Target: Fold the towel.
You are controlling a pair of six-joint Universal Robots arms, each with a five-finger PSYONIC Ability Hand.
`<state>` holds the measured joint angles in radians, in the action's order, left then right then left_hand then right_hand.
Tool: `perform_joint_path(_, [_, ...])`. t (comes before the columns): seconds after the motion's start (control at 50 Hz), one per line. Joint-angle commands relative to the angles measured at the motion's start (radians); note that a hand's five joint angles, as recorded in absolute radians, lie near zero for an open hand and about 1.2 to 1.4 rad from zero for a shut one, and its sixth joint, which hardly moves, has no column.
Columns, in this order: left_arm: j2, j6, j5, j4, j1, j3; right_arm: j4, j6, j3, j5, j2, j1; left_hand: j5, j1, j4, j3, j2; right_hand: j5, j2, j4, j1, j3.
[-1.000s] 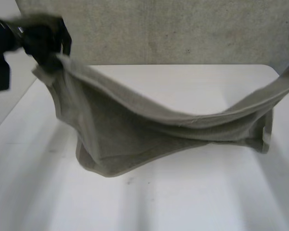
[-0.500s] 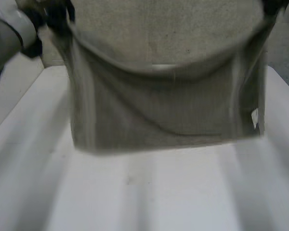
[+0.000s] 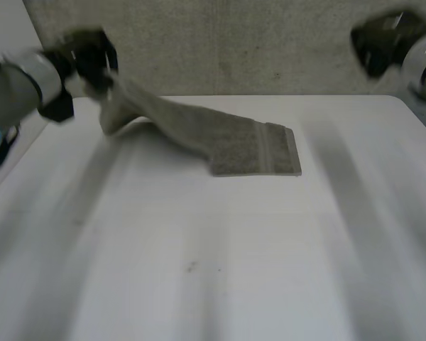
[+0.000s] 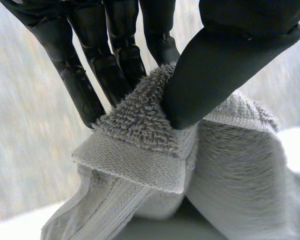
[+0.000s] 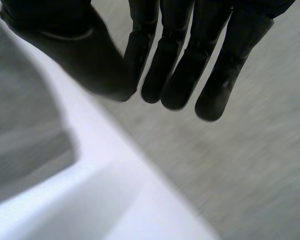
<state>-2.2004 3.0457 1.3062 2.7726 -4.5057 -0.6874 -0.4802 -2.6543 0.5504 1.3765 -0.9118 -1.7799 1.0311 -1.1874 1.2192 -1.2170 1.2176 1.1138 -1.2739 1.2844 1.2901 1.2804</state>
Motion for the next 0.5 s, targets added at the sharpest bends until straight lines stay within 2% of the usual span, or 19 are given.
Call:
perform_joint_path(0.02, [0.011,0.134,-0.018,0.045,-0.001,-0.235,0.101,0.048,0.365,-0.008,-0.002,-0.009,0.191,-0.209,0.177,-0.179,0.179,-1.114,1.099,-1.110,-1.116,-1.106])
perform_joint_path(0.08, [0.037,0.170,-0.015,0.041,0.002,-0.259,0.184,0.007,0.479,-0.008,-0.013,-0.012,0.191,-0.209,0.177,-0.179,0.179,-1.114,1.099,-1.110,-1.116,-1.106])
perform_joint_path(0.12, [0.074,0.174,-0.012,0.038,0.008,-0.261,0.260,-0.082,0.574,-0.010,-0.038,-0.013,0.191,-0.209,0.177,-0.179,0.179,-1.114,1.099,-1.110,-1.116,-1.106])
perform_joint_path(0.18, [0.097,0.176,-0.012,0.038,0.017,-0.256,0.296,-0.141,0.618,-0.011,-0.058,-0.015,0.191,-0.209,0.177,-0.179,0.179,-1.114,1.099,-1.110,-1.116,-1.106])
perform_joint_path(0.22, [0.149,0.177,-0.010,0.035,0.054,-0.236,0.362,-0.257,0.695,-0.014,-0.106,-0.035,0.191,-0.209,0.177,-0.179,0.179,-1.114,1.099,-1.110,-1.116,-1.106])
perform_joint_path(0.24, [0.149,0.177,-0.010,0.035,0.054,-0.236,0.362,-0.257,0.695,-0.014,-0.107,-0.035,0.191,-0.209,0.177,-0.179,0.179,-1.114,1.099,-1.110,-1.116,-1.106])
perform_joint_path(0.28, [0.201,0.176,-0.010,0.012,0.079,-0.201,0.417,-0.352,0.750,-0.014,-0.157,-0.084,0.191,-0.209,0.177,-0.179,0.179,-1.114,1.099,-1.110,-1.116,-1.106])
perform_joint_path(0.4, [0.268,0.166,-0.008,-0.068,0.088,-0.107,0.460,-0.475,0.775,-0.007,-0.202,-0.153,0.191,-0.209,0.177,-0.179,0.179,-1.114,1.099,-1.110,-1.116,-1.106])
perform_joint_path(0.5, [0.295,0.111,-0.008,-0.169,0.117,0.061,0.491,-0.602,0.749,0.012,-0.202,-0.278,0.191,-0.209,0.177,-0.179,0.179,-1.114,1.099,-1.110,-1.116,-1.106])
